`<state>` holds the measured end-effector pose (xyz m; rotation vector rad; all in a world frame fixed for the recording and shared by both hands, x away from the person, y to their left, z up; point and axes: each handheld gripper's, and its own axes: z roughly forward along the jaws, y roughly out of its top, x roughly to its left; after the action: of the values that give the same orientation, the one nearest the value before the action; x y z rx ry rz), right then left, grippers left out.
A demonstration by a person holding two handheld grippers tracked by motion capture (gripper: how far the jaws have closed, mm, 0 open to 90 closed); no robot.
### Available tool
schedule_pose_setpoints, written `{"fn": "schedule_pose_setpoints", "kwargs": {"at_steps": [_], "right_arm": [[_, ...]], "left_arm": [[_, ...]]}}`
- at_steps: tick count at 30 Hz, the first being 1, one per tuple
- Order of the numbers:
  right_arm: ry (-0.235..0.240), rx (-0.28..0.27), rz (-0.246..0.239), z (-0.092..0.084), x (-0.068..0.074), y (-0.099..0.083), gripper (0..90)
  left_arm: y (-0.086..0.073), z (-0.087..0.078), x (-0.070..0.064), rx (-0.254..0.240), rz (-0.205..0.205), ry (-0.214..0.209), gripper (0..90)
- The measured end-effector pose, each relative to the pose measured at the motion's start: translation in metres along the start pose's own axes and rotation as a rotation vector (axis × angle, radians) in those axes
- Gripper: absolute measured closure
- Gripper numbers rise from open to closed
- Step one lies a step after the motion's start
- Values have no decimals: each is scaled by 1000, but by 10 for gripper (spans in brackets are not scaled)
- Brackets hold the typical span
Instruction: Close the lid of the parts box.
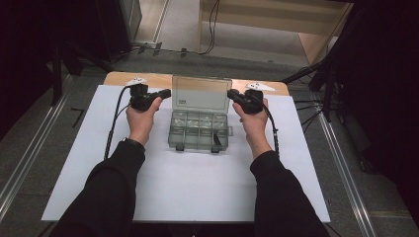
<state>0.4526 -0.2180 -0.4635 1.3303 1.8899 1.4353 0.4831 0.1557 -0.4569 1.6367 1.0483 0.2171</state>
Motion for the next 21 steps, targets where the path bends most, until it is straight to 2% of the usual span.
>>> {"fn": "schedule_pose_setpoints", "kwargs": {"at_steps": [2,4,7,10,21], "right_arm": [[1,-12,-20,-2,2,-1,816],[2,-22,-42,-4,3,-2,816],[3,-36,-59,-7,4,-5,816],[5,-53,-57,-10,5,-9,816],[31,-83,-113,-18,6,-16,813]], "left_arm": [[1,2,1,1,-1,4,881],[0,5,2,9,-9,10,885],[-1,11,5,36,-26,16,887],[0,15,7,39,-33,31,887],[11,26,6,61,-53,-6,888]]}}
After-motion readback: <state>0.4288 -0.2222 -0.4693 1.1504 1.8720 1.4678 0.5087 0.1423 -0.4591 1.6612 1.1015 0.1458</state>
